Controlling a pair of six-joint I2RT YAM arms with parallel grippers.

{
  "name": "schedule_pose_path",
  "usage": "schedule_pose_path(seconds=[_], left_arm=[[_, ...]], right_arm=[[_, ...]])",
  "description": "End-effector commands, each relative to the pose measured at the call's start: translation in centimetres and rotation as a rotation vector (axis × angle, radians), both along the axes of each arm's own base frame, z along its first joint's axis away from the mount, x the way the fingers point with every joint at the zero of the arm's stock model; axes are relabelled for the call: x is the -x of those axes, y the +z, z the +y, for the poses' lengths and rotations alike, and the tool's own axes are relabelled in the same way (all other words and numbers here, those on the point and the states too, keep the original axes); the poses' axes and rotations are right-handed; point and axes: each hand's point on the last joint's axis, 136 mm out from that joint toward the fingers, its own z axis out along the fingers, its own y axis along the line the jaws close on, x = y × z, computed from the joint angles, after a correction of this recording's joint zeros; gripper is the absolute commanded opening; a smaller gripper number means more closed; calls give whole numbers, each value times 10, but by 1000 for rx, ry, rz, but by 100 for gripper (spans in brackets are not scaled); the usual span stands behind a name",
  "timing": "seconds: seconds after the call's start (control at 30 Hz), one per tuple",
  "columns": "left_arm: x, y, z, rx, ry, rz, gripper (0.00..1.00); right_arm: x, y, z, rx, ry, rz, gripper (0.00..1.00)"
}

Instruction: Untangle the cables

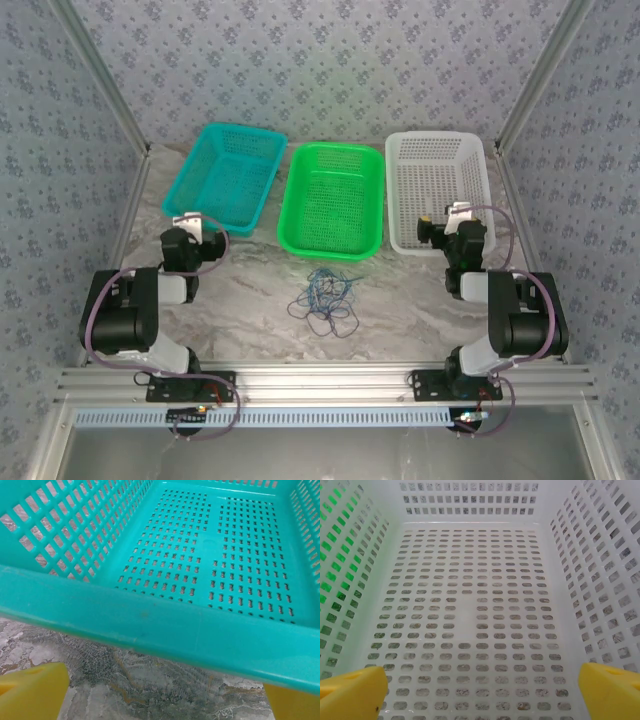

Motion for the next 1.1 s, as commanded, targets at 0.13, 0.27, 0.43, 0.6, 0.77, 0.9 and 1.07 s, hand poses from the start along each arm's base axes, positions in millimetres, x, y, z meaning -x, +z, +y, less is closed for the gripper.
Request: schedule_pose_path(seconds=[0.13,0.27,0.43,0.6,0.77,0.9,1.07], left_arm=[[-9,15,1,5,6,-44,99],[-9,15,1,5,8,-44,99],[-9,15,1,5,7,-45,99],[-9,15,1,4,6,-44,99],[-9,15,1,5,6,-45,100],[-9,15,1,4,7,-45,99],[-16,31,3,3,15,40,99]], right_arm=[[10,-26,0,-10,-6,86,100],[10,-26,-1,-16,-6,86,100],[10,-26,-1,-15,-5,85,100],[10,-25,-1,-18,-4,85,100],[10,-26,-1,-23,-1,85,100],[10,-25,-2,-23,-2,81,100],[1,-9,0,-43,15,161,100]])
